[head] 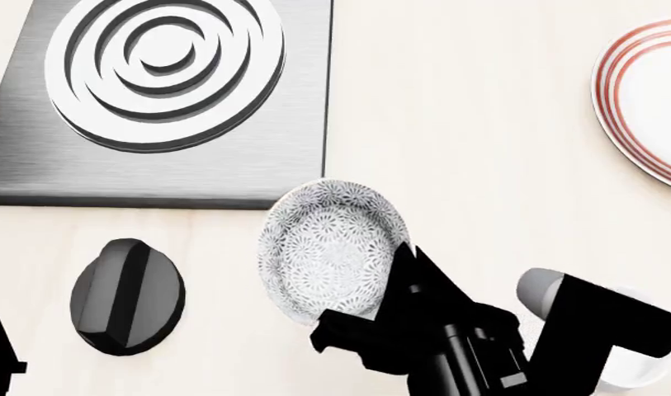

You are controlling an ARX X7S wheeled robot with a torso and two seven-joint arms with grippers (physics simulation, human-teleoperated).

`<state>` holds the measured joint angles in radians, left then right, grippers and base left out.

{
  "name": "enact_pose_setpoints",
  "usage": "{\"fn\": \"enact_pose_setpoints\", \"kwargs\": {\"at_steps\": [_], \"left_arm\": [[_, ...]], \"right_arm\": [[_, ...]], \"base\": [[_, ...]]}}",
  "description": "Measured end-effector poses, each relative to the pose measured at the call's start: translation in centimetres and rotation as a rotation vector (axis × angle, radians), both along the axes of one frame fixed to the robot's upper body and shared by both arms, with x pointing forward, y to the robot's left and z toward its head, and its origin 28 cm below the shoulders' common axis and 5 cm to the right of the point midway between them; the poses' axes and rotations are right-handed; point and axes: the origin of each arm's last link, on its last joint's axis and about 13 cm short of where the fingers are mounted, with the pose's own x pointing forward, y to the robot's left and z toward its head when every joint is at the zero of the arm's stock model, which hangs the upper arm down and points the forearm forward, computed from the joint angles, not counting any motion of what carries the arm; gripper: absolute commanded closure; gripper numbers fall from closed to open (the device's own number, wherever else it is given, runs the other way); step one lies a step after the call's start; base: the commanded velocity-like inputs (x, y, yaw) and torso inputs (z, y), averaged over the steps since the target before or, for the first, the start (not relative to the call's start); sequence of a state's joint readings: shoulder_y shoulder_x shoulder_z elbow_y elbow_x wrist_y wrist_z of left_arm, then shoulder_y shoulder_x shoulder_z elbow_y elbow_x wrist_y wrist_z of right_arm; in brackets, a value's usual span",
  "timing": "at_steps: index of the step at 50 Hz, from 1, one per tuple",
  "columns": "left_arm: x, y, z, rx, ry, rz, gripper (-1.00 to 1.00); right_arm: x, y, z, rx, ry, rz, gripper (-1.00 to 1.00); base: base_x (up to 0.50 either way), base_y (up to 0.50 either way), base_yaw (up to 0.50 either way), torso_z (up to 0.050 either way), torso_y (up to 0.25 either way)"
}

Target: Pick the akita bowl next to the ramekin and place it on the plate.

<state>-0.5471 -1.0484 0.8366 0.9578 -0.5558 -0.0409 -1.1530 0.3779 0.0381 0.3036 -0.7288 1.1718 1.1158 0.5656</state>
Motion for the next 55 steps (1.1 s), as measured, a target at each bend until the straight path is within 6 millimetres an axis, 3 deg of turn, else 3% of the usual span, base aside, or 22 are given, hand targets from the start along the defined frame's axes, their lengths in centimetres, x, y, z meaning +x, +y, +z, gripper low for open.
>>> {"fn": "enact_pose_setpoints", "kwargs": {"at_steps": [18, 55], "left_arm": [[0.0, 0.0, 0.0, 0.002, -0.001, -0.001, -1.0], [0.1, 0.0, -0.1, 0.005, -0.001, 0.004, -1.0]], "right_arm": [[1.2, -0.8, 2.1, 0.041, 0.026, -0.044, 1.0], [5.8, -3.0, 5.2, 0.086, 0.079, -0.138, 1.0]], "base": [[0.0, 0.0, 0.0, 0.0, 0.0], [0.0, 0.0, 0.0, 0.0, 0.0]]}}
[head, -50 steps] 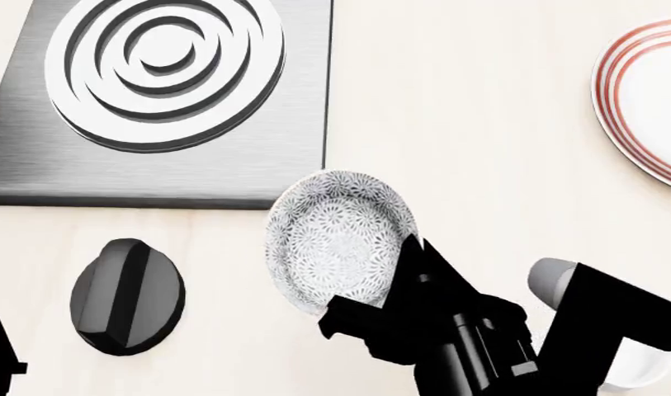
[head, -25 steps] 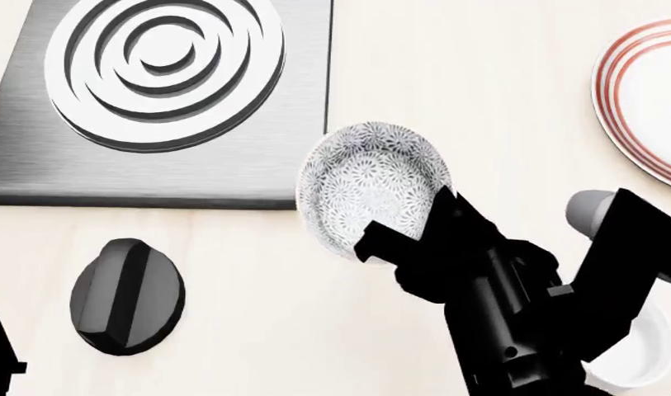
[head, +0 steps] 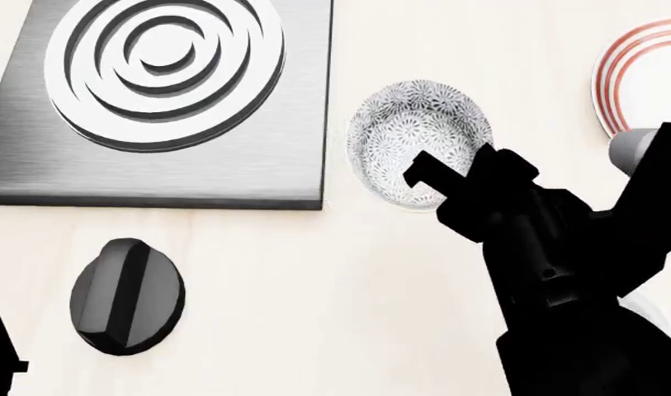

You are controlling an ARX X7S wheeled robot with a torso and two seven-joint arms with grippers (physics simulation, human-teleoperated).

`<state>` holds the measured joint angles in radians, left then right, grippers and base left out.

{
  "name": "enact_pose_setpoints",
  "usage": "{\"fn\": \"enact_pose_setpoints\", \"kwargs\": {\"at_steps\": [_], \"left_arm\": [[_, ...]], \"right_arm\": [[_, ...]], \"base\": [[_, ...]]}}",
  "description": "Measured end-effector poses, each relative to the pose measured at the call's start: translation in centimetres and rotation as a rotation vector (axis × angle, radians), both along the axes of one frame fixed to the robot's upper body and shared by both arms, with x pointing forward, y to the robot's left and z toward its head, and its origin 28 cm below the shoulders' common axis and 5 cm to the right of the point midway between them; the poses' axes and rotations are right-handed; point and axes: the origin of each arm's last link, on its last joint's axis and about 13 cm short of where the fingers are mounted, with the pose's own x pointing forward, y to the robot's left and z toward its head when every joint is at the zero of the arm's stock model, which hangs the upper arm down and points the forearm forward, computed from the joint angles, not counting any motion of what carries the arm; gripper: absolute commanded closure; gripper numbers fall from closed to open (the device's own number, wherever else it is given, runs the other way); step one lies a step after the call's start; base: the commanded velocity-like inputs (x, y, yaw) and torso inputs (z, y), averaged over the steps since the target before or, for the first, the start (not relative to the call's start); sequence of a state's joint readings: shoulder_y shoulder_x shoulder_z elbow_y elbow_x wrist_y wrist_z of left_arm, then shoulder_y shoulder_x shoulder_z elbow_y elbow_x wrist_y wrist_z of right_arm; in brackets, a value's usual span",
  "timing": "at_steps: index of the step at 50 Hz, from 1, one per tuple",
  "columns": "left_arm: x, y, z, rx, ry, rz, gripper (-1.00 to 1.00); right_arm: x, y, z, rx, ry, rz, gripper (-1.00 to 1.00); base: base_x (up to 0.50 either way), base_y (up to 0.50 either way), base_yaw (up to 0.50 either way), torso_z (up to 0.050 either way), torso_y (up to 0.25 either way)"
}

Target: Pick the akita bowl next to the ramekin and place it on the plate.

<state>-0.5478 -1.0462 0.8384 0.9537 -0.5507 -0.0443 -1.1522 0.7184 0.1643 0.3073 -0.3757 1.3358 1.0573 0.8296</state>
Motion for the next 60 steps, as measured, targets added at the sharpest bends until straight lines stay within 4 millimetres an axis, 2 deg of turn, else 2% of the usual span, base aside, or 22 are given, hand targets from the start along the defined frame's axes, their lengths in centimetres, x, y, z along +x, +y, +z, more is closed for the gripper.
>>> {"fn": "enact_pose_setpoints", "kwargs": {"at_steps": [60], "left_arm": [[0.3, 0.0, -0.4, 0.008, 0.004, 0.003, -1.0]], "right_arm": [[6.3, -4.9, 3.5, 0.071, 0.036, -0.202, 1.0]], "base": [[0.0, 0.0, 0.0, 0.0, 0.0]]}}
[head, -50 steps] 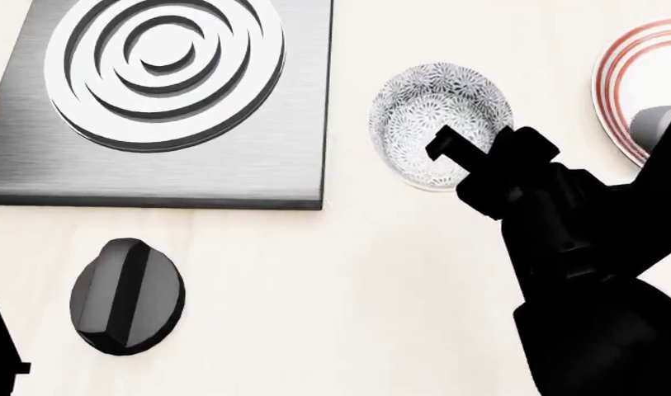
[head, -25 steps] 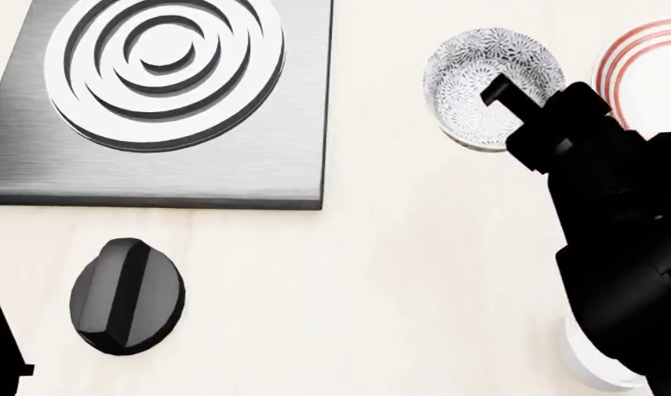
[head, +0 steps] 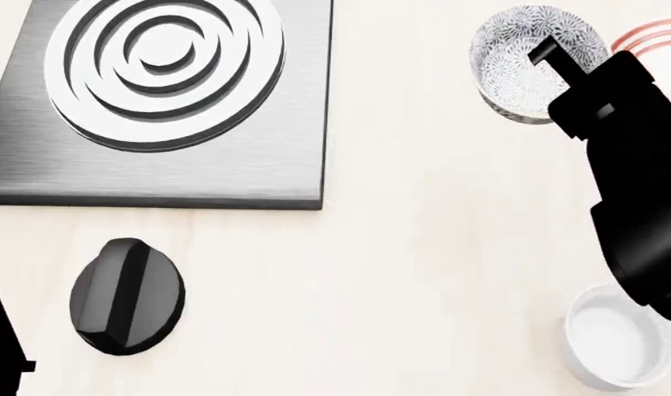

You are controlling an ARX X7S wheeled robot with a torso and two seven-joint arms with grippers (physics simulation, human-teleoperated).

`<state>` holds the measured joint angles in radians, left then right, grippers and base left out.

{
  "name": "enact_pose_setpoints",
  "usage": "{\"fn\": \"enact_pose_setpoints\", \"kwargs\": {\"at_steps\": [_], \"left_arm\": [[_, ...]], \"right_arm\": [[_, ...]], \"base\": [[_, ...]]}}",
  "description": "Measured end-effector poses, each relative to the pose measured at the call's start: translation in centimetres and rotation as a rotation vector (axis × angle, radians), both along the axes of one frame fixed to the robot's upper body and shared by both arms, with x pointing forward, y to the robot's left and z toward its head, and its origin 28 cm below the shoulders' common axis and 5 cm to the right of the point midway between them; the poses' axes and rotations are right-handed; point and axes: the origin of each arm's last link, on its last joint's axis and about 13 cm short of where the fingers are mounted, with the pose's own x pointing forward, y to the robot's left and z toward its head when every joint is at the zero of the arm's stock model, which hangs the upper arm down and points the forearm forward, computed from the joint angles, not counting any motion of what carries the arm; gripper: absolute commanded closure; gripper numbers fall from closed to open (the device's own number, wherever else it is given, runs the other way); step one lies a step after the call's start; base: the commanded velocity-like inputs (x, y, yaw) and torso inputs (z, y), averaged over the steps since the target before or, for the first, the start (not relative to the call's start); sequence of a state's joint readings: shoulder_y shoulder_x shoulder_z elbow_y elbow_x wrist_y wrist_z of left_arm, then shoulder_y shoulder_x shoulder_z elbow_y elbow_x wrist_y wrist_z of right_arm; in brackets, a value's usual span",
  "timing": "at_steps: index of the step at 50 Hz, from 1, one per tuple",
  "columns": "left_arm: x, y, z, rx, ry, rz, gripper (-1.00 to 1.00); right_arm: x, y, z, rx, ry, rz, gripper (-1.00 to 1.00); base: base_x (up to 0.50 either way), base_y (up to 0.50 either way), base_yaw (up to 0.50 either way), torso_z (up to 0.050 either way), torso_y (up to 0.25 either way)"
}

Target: Pick the akita bowl next to the ramekin and place it on the plate.

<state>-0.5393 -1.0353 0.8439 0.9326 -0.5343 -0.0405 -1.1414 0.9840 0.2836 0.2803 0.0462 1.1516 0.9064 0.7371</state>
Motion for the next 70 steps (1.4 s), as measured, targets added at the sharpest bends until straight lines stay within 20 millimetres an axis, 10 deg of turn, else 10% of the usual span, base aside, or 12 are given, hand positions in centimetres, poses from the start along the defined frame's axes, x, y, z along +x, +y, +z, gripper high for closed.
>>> {"fn": "enact_pose_setpoints", "kwargs": {"at_steps": [70], "left_arm": [[0.2, -0.1, -0.4, 0.009, 0.009, -0.002, -1.0]], "right_arm": [[4.1, -4.8, 3.0, 0.075, 0.037, -0.177, 1.0]], "base": [[0.0, 0.0, 0.0, 0.0, 0.0]]}}
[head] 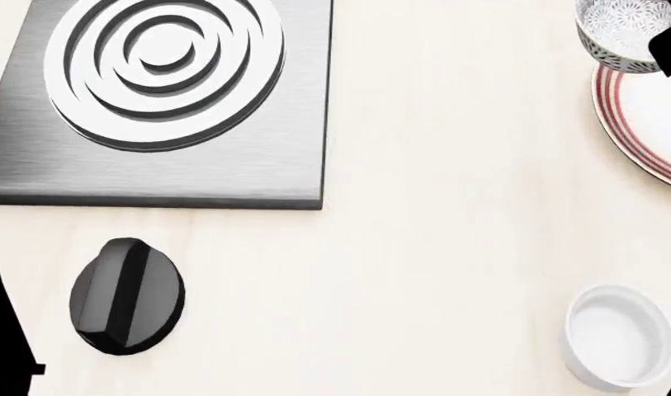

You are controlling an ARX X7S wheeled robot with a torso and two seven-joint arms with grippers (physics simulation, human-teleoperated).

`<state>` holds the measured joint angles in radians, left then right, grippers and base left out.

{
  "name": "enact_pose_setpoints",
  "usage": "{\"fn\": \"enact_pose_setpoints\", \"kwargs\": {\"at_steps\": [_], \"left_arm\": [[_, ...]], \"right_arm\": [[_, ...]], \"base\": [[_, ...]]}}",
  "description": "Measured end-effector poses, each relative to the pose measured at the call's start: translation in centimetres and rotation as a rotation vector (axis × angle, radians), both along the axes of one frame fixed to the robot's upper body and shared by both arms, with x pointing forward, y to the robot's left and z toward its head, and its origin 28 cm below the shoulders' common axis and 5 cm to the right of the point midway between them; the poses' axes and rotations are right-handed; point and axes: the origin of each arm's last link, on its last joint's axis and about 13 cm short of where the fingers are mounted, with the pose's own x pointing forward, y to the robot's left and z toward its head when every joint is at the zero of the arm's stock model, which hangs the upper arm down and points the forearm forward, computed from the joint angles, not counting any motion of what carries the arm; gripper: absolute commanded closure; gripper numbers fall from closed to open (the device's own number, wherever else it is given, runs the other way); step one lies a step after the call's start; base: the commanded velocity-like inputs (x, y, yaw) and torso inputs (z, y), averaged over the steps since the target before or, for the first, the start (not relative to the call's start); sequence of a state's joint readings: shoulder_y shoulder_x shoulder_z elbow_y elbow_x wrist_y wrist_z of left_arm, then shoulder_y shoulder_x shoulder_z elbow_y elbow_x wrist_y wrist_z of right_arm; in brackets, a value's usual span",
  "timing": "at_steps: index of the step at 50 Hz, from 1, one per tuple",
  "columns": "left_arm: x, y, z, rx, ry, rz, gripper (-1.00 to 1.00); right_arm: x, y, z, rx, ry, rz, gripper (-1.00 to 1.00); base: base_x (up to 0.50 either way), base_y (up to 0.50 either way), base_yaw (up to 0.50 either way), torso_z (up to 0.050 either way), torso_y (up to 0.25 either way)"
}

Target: Pick the akita bowl next to the ramekin and place it on the plate.

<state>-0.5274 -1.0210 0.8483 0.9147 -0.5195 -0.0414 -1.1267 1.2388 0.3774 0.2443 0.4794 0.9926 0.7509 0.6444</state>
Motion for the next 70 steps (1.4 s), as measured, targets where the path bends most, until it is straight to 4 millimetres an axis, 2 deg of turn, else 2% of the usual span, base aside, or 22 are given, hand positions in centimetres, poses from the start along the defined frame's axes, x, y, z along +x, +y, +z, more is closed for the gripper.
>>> {"fn": "enact_pose_setpoints", "kwargs": {"at_steps": [47, 70], "left_arm": [[0.3, 0.1, -0.2, 0.006, 0.003, 0.007, -1.0], [0.4, 0.0, -0.3, 0.011, 0.005, 0.008, -1.0]], "right_arm": [[2.6, -3.6, 1.2, -0.009, 0.09, -0.114, 1.0], [3.4, -4.8, 0.4, 0.011, 0.118, -0.168, 1.0]], "base": [[0.0, 0.0, 0.0, 0.0, 0.0], [0.0, 0.0, 0.0, 0.0, 0.0]]}}
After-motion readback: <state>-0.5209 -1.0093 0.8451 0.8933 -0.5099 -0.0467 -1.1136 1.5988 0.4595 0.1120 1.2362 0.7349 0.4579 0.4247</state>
